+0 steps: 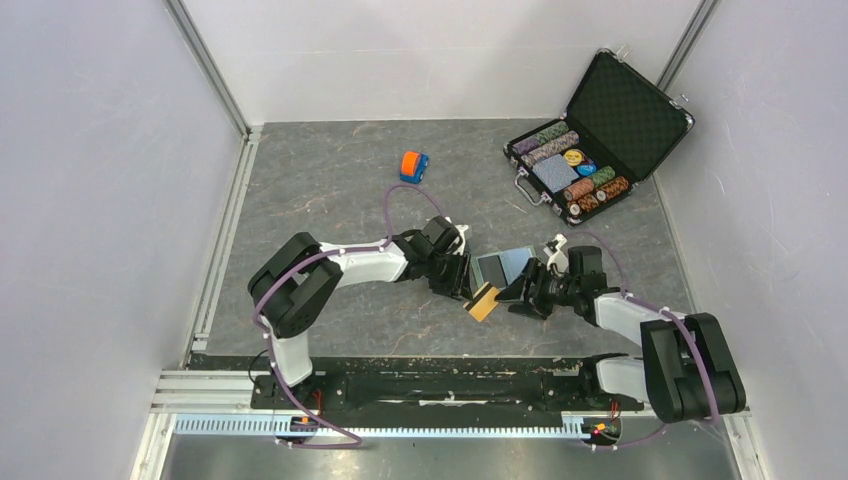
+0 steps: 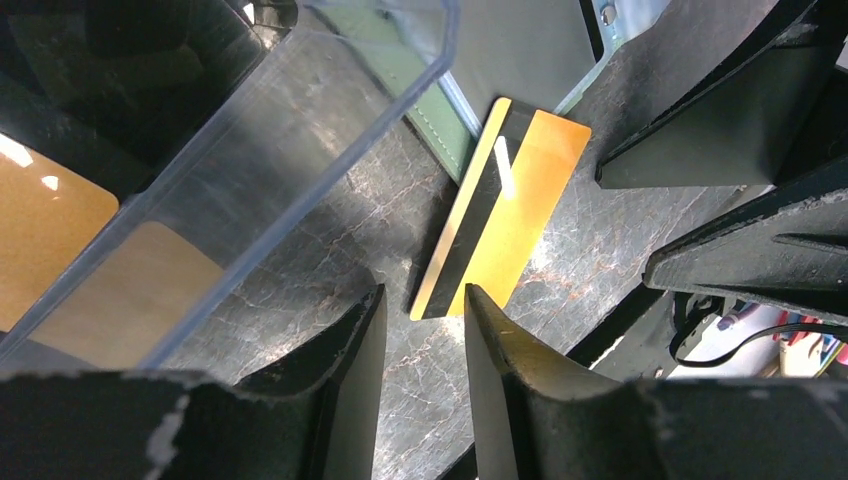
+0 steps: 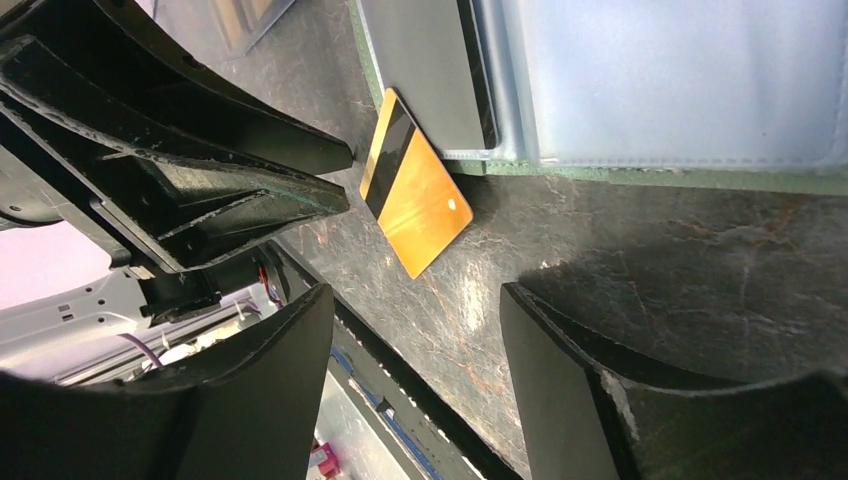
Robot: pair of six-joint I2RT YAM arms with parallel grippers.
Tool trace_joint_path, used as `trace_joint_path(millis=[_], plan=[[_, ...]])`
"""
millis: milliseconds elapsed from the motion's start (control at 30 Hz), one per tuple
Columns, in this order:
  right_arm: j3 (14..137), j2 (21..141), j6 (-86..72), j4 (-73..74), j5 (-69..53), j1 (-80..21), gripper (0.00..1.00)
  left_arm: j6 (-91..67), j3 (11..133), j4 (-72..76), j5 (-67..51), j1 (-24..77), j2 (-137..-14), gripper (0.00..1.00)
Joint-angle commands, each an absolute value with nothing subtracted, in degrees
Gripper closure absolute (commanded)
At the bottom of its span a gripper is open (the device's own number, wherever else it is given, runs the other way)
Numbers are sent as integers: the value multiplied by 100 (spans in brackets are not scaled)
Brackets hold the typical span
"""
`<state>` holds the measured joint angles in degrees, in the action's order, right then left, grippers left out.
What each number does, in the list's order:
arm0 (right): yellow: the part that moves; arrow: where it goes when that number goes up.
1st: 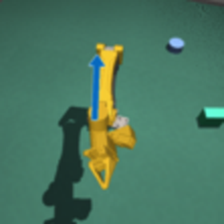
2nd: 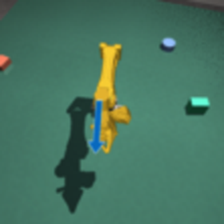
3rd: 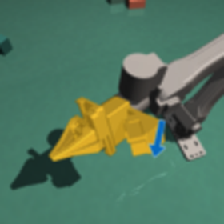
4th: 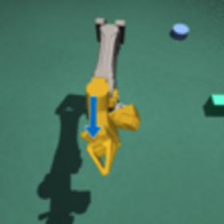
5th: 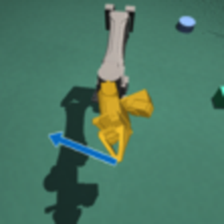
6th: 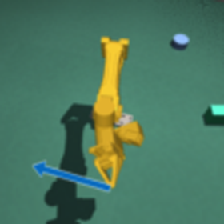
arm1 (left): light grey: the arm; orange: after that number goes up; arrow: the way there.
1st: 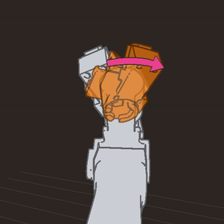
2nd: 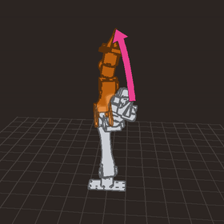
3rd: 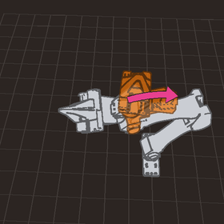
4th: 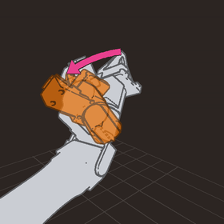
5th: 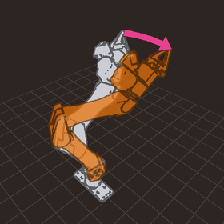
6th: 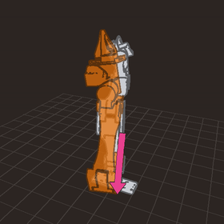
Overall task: Put the credit cards into the card holder
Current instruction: Pick up the credit card from the center of the board.
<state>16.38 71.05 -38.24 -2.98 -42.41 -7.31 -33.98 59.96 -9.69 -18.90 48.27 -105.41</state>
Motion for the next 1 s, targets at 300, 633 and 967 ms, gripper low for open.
trace_joint_path(millis=[300, 633, 967], plan=[[1201, 7877, -3726, -1016, -3796, -758, 37, -3621, 6257, -888, -1713, 4913, -10978, 78], [1073, 8277, -3921, -2162, -4022, -813, 37, -3717, 6362, -892, -1887, 4954, -11156, 85], [934, 8325, -4285, -3136, -4494, -885, 46, -3783, 6501, -948, -2039, 4957, -11302, 89]])
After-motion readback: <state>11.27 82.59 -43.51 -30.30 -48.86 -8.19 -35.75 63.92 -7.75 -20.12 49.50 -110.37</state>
